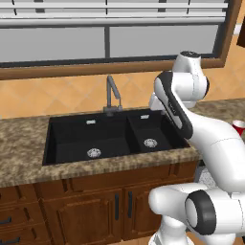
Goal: Pick up the cup and bowl from the counter, place them in the dishwasher, and close the dishwasher door.
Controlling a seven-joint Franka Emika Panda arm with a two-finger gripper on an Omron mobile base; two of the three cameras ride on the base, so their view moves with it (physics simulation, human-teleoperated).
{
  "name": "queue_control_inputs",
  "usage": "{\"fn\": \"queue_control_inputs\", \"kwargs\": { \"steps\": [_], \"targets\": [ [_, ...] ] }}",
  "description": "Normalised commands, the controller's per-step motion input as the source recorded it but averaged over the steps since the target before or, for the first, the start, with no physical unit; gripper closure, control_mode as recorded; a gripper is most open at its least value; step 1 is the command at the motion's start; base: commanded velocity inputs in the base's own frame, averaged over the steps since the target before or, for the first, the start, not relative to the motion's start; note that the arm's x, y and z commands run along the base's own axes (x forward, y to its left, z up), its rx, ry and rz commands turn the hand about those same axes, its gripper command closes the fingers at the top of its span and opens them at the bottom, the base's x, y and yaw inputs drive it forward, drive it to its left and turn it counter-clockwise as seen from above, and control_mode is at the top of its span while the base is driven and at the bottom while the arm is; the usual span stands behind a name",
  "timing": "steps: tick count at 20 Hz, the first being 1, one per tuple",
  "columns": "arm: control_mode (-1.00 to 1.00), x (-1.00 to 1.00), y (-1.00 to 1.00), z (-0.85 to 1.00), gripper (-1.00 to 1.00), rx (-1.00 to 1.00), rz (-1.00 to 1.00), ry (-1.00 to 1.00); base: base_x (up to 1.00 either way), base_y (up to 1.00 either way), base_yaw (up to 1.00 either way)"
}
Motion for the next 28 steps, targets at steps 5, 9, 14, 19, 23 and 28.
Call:
{"fn": "queue_control_inputs", "kwargs": {
  "steps": [5, 9, 14, 19, 23, 28],
  "targets": [
    [1.00, -0.01, 0.00, 0.00, -1.00, 0.00, 0.00, 0.00, 0.00, 0.00, -0.02],
    [1.00, 0.00, 0.00, 0.00, -1.00, 0.00, 0.00, 0.00, 0.00, 0.01, -0.40],
    [1.00, 0.00, 0.00, 0.00, -1.00, 0.00, 0.00, 0.00, 0.00, 0.15, -0.68],
    [1.00, 0.00, 0.00, 0.00, -1.00, 0.00, 0.00, 0.00, 0.00, 0.19, -0.67],
    [1.00, 0.00, 0.00, 0.00, -1.00, 0.00, 0.00, 0.00, 0.07, 0.27, -0.59],
    [1.00, 0.00, 0.00, 0.00, -1.00, 0.00, 0.00, 0.00, 0.09, 0.28, -0.49]
  ]
}}
